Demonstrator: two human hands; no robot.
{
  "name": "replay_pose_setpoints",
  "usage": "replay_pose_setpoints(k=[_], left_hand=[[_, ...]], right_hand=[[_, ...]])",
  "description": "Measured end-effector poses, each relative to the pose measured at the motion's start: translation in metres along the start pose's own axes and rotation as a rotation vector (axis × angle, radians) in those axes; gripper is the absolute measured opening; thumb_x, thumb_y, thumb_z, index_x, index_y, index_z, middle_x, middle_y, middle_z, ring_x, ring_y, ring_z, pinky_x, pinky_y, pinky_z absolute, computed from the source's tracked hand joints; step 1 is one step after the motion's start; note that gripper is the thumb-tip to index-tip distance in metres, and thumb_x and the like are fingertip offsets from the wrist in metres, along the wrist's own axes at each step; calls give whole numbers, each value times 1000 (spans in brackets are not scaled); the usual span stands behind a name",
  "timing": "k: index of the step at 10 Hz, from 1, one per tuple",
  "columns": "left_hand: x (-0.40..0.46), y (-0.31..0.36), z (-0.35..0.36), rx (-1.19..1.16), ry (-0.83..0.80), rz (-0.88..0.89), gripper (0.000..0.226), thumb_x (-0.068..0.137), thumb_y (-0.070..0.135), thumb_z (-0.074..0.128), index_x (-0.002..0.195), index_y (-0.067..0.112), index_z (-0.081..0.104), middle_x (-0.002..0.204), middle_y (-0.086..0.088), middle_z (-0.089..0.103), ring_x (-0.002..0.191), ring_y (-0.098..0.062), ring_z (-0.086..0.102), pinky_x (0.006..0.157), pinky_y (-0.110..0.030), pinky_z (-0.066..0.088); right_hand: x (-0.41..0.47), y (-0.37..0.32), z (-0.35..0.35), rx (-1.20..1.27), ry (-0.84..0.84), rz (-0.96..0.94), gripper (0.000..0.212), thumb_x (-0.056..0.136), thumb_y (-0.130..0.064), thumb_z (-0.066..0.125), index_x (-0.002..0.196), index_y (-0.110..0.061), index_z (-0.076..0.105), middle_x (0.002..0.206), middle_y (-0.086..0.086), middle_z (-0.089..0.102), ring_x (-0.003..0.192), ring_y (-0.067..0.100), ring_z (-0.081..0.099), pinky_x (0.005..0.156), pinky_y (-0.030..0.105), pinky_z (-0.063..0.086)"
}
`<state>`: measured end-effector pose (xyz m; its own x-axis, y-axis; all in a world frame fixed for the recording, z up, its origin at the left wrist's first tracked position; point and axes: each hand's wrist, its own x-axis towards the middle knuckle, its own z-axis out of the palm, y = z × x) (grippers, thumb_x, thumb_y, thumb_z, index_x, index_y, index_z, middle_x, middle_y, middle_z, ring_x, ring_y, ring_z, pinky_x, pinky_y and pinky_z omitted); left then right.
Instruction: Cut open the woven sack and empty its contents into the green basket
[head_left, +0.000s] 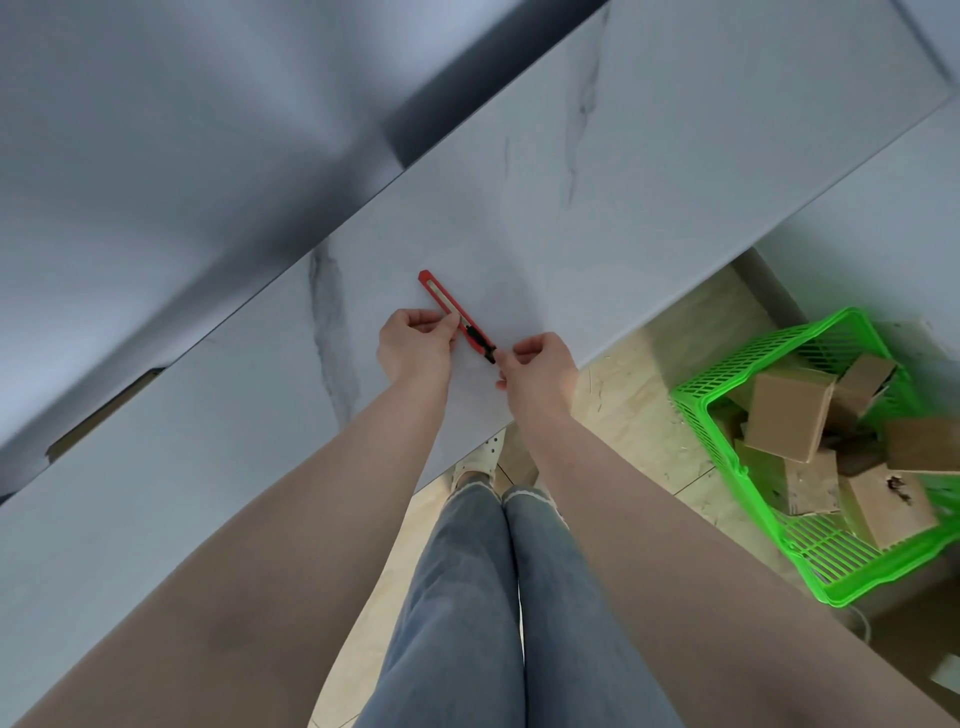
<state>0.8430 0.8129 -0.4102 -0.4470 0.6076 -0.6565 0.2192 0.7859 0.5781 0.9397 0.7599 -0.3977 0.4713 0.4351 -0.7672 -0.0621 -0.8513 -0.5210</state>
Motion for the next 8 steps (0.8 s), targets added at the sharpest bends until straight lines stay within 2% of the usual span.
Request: replay_pose_setpoints(k=[1,2,4,6,7,8], left_hand=[[-3,-2,0,8,-7,-16,15,79,18,77,83,14,63,71,2,67,66,-14,67,73,-29,58],[-8,-6,1,6,-34,-39,13,81,14,76,85,10,64,67,0,67,64,-13,67,76,-33,60],[-9,-12,5,26,-69,-50,15,80,11,75,90,5,66,65,-2,69,71,-20,73,79,-39,60],[-7,-11,3,18,-93,-37,17,82,8,74,94,1,65,68,-4,69,64,-14,70,77,-36,61],[-7,-13,3,4,-100,-40,19,82,8,73,97,0,65,71,-6,70,60,-12,68,75,-34,61],[-6,-12,0,44,-95,-22,14,81,15,74,89,6,66,66,-1,68,64,-15,68,77,-36,61]], right_hand=[[-2,1,-2,9,-3,4,17,88,-18,67,96,-10,54,82,3,64,65,21,67,72,36,55],[-4,3,-2,22,-7,7,17,87,-17,68,95,-10,56,82,4,66,68,22,68,75,37,56],[2,5,3,-47,15,-19,10,86,-19,68,88,-17,58,87,6,73,80,23,71,77,36,56],[5,6,6,-106,29,-36,6,86,-19,67,83,-16,62,84,6,73,75,22,68,70,32,53],[5,7,7,-118,15,-40,6,86,-19,67,87,-14,64,85,6,72,72,19,63,63,28,45],[3,5,6,-110,13,-37,8,86,-21,67,88,-14,64,86,7,72,75,20,64,64,28,46]])
